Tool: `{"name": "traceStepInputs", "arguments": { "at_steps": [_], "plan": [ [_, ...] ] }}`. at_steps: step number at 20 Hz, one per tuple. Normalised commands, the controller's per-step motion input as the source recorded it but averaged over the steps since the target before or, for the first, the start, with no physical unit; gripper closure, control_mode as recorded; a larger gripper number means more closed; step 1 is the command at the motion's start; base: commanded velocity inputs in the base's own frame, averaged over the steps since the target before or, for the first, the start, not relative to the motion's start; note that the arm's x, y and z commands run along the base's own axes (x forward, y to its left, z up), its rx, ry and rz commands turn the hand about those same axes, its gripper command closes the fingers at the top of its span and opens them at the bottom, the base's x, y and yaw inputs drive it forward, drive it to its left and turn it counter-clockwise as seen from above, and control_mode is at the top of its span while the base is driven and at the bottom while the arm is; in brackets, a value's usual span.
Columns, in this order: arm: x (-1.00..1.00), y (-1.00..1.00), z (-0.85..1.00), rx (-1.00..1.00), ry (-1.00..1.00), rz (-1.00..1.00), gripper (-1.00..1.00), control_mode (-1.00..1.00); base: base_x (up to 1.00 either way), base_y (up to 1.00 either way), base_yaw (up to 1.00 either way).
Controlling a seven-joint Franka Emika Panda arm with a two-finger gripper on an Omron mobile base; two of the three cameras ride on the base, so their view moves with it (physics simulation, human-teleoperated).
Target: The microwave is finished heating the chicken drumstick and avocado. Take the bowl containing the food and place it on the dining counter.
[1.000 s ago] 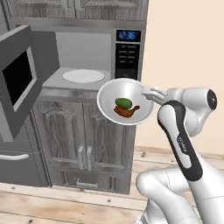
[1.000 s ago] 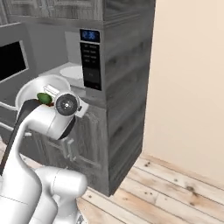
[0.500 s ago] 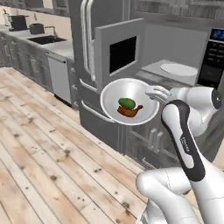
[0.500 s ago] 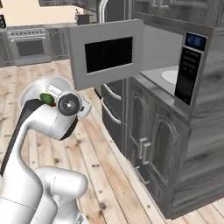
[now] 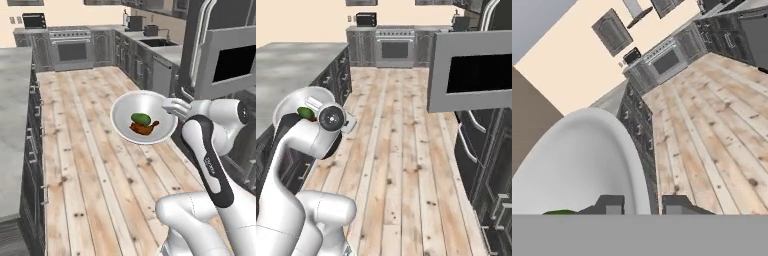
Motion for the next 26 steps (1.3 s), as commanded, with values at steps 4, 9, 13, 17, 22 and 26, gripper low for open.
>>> {"name": "traceStepInputs", "arguments": {
  "at_steps": [4,9,13,17,22,26],
  "plan": [
    [0.0,0.0,0.0,0.0,0.0,0.0,1.0,1.0,0.69,1.0,0.36],
    [0.0,0.0,0.0,0.0,0.0,0.0,1.0,1.0,0.8,0.49,0.51],
    [0.0,0.0,0.0,0.0,0.0,0.0,1.0,1.0,0.39,0.03,0.6],
    [0.0,0.0,0.0,0.0,0.0,0.0,1.0,1.0,0.53,-0.14,0.68],
    [0.0,0.0,0.0,0.0,0.0,0.0,1.0,1.0,0.06,-0.01,0.74],
    [0.0,0.0,0.0,0.0,0.0,0.0,1.0,1.0,-0.76,0.01,0.82]
  ]
}}
